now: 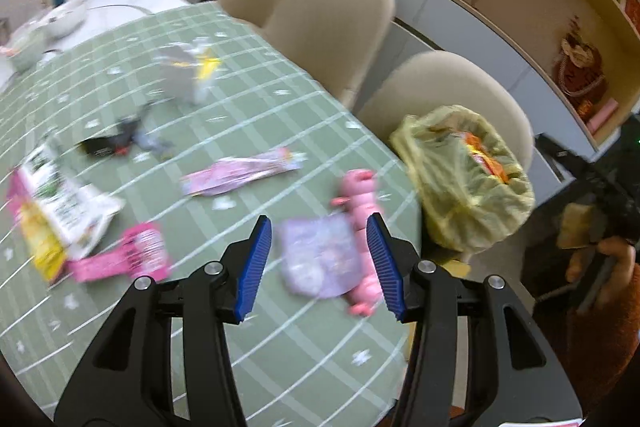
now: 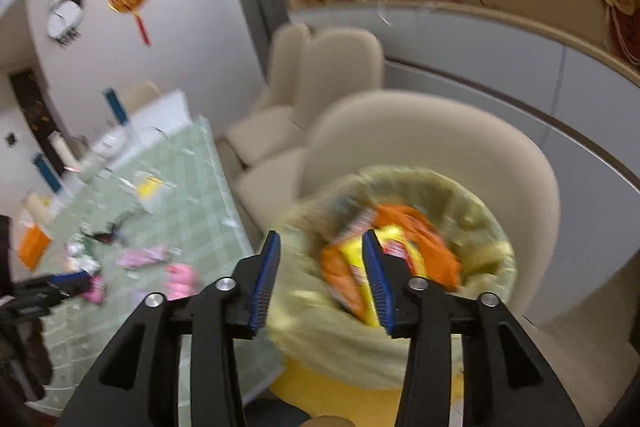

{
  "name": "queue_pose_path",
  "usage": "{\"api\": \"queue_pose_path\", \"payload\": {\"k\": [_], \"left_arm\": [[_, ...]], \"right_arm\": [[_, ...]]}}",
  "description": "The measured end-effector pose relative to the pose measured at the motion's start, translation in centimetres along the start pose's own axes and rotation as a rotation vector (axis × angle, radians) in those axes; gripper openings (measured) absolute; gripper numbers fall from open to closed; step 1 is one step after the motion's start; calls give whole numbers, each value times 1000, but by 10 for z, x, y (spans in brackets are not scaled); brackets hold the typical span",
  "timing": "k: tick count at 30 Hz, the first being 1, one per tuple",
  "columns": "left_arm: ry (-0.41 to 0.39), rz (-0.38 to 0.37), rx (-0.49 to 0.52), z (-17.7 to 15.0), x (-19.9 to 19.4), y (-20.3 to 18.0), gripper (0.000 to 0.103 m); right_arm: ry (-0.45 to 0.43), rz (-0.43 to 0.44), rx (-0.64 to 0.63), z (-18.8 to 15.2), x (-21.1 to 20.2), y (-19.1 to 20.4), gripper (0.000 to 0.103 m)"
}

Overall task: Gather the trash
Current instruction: 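Move both tools back over the remaining trash on the table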

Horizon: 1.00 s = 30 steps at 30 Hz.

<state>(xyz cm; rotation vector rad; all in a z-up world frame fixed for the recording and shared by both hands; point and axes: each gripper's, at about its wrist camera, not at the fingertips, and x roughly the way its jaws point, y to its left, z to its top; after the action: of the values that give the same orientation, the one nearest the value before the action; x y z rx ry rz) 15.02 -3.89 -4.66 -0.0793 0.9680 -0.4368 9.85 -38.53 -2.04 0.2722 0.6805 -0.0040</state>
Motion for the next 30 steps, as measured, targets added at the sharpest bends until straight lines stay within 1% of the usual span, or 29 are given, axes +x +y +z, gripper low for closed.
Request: {"api": "queue_pose_path", "payload": {"k": [2, 4, 5, 8, 9, 13, 15, 18, 20, 23, 25, 27, 28, 30], "left_arm": [[-17, 46, -24, -6, -11, 18, 47], [-36, 104, -79, -13, -25, 47, 47], [-51, 145, -129, -18, -34, 68, 47], [-79, 238, -239, -27, -51, 118, 47], [-90, 284, -302, -32, -57, 143, 47], [-116, 350, -476, -47, -68, 207, 47], [-125, 355, -515, -50, -67, 227, 47], [-126, 347, -513, -48, -56, 244, 47], [-110, 337, -497, -42, -43, 249, 47], [-99, 357, -478, -34, -26, 256, 47], [-98, 378, -481, -29, -17, 263, 47], [-97, 380, -484, -23, -7, 268, 47], [-96, 376, -480, -21, -4, 269, 47], [-93, 345, -450, -16, 4, 265, 47]], "right_arm": [[-23, 70, -14, -1, -4, 20, 49], [-19, 104, -36, -1, 1, 40, 56], [-11, 128, -55, -2, 4, 53, 56], [18, 193, -126, -6, 14, 93, 56], [29, 205, -148, -9, 17, 103, 56], [62, 243, -246, -19, 31, 147, 56], [69, 252, -304, -26, 38, 171, 56], [107, 239, -379, -34, 55, 199, 56], [137, 248, -383, -37, 66, 209, 56], [184, 228, -397, -43, 85, 223, 56], [195, 228, -418, -48, 92, 230, 56], [196, 209, -452, -55, 98, 239, 56], [200, 208, -463, -57, 100, 242, 56], [228, 244, -480, -63, 108, 251, 56]]}}
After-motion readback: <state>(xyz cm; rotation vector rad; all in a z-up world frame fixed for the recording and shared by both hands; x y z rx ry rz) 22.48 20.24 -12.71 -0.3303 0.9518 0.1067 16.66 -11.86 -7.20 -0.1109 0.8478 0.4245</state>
